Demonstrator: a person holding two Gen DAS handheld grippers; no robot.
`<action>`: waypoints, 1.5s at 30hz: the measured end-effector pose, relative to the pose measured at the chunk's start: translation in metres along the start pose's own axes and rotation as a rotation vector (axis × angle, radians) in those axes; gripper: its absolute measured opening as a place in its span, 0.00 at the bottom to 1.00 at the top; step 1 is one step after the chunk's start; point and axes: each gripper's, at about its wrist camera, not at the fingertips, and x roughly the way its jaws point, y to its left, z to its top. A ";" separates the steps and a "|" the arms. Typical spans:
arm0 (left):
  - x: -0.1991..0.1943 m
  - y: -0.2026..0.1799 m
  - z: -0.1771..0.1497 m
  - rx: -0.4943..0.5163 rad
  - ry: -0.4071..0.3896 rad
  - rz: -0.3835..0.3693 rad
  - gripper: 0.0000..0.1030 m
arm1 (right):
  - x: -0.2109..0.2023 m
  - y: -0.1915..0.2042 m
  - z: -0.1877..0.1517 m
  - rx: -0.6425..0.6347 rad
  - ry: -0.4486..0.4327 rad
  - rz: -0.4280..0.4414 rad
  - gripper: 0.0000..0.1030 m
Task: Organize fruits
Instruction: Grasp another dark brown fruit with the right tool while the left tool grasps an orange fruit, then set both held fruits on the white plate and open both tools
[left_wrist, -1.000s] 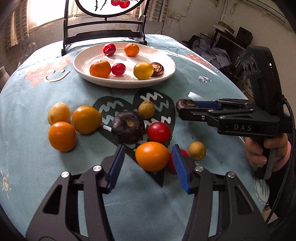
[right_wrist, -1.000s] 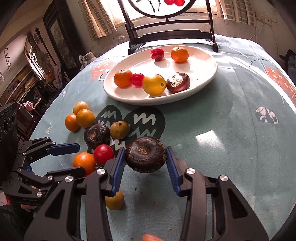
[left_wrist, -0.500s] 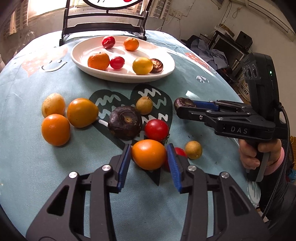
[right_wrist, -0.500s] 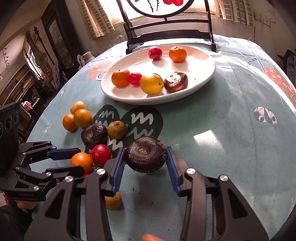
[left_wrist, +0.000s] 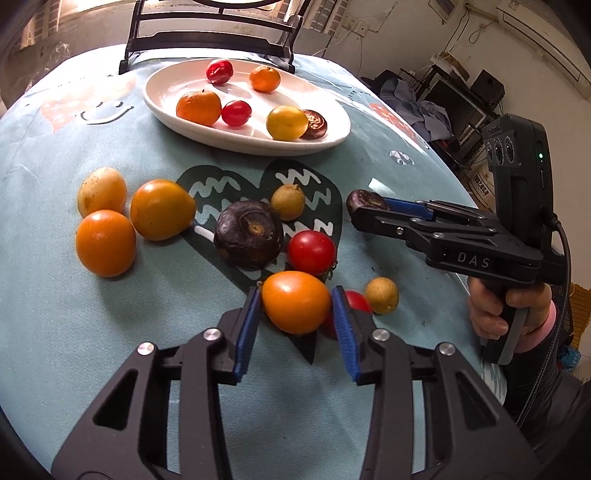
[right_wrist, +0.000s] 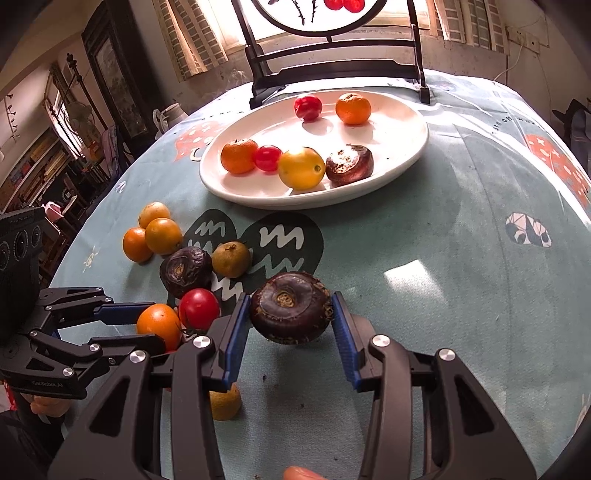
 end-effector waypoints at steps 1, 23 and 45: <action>-0.001 0.001 0.000 -0.004 -0.003 0.001 0.39 | -0.001 0.000 0.000 0.000 -0.002 0.002 0.43; -0.025 -0.001 0.110 0.051 -0.205 0.121 0.39 | -0.014 -0.014 0.055 0.103 -0.308 0.031 0.43; -0.047 0.004 0.107 -0.008 -0.284 0.338 0.95 | -0.015 -0.003 0.059 0.039 -0.261 0.098 0.64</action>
